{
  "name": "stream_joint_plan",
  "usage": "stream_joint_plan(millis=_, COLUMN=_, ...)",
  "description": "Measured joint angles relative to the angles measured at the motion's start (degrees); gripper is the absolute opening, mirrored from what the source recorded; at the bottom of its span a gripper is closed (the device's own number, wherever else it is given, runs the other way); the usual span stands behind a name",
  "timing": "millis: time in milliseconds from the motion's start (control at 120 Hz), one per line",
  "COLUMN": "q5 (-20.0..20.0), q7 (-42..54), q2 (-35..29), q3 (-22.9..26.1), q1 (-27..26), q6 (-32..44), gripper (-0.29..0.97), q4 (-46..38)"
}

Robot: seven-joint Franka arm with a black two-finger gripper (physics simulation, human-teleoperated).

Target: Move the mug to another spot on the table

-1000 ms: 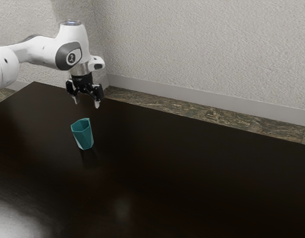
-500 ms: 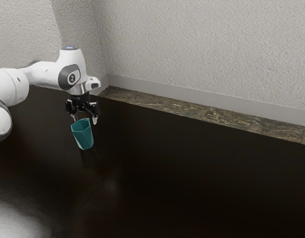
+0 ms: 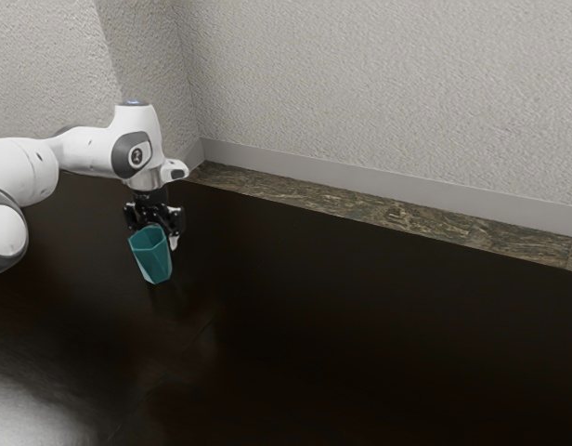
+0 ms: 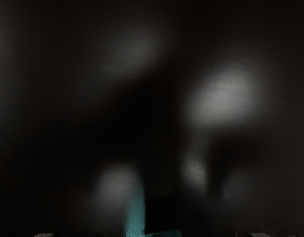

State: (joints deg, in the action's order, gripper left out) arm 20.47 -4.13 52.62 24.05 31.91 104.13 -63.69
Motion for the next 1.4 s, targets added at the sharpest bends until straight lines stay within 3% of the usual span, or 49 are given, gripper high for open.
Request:
stream_joint_plan(millis=400, q5=0.37, q7=0.03, q2=-0.08, q3=-0.06, q1=-0.33, q6=-2.47, gripper=0.21, q4=0.12)
stream_joint_plan(millis=900, q5=0.94, q7=-3.4, q2=-0.01, q3=0.38, q1=-0.71, q6=-14.0, gripper=0.16, q4=2.78)
stream_joint_plan(millis=1258, q5=0.59, q7=-6.26, q2=-0.46, q3=9.73, q1=-0.2, q6=-25.93, gripper=0.12, q4=3.19)
stream_joint_plan(millis=1400, q5=0.06, q7=-7.18, q2=-2.32, q3=11.15, q1=-0.04, q6=-28.82, gripper=0.11, q4=-0.45)
